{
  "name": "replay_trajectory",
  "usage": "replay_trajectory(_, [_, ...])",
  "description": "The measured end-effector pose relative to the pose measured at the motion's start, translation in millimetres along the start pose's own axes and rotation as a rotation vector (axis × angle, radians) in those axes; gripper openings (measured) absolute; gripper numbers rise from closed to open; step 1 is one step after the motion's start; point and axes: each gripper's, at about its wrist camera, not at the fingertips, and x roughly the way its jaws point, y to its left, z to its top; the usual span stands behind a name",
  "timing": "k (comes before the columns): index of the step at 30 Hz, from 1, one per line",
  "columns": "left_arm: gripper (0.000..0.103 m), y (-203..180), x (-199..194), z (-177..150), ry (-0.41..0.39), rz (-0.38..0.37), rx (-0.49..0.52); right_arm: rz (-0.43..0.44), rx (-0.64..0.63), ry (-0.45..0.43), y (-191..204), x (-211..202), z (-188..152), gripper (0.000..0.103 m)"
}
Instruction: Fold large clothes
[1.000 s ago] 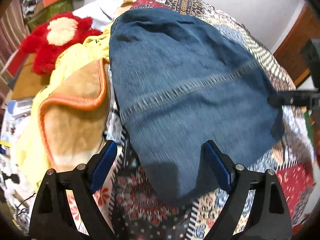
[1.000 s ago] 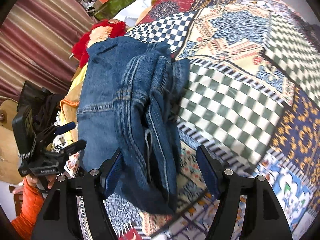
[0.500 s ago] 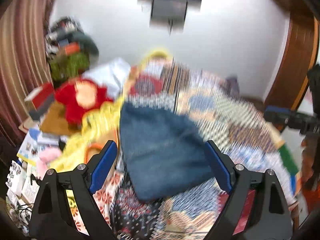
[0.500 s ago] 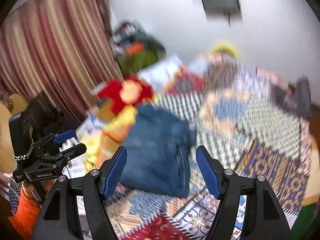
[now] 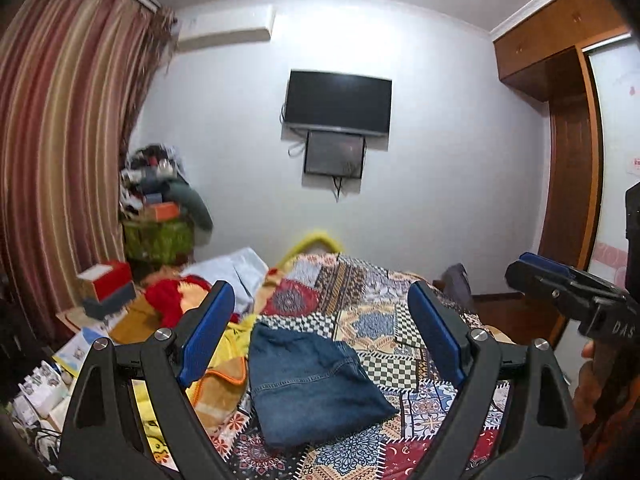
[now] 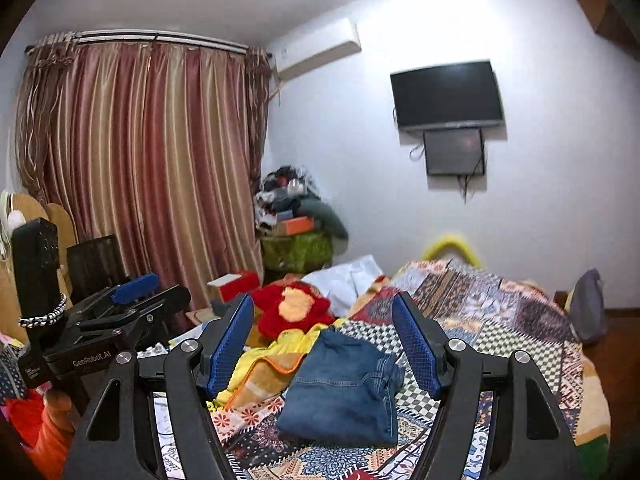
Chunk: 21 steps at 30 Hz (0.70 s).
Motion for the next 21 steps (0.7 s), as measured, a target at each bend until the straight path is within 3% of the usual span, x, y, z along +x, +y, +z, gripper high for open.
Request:
replay_trajectory(5, [0.094,-8,-16,-9,-0.021,0.026,0.014,-0.063,-0.016,-0.022,18,-19,-9,0.07])
replay_trajectory(6, [0.101,-10,-17,-11,-0.019,0.042,0.021,-0.078,-0.02,-0.025,19,-20,-10,0.076])
replay_trajectory(8, [0.102,-9,-18,-14,-0.016,0.06,0.021,-0.125,-0.032,-0.025,22,-25,-12,0.093])
replay_trajectory(12, [0.103,-5,-21,-19,0.003,0.069,-0.005,-0.172,-0.015,-0.05,21,-30,-14,0.103])
replay_trajectory(21, [0.103,7,-20,-22,0.017,0.061,-0.045,-0.203,-0.006,0.005,17,-19,-19,0.103])
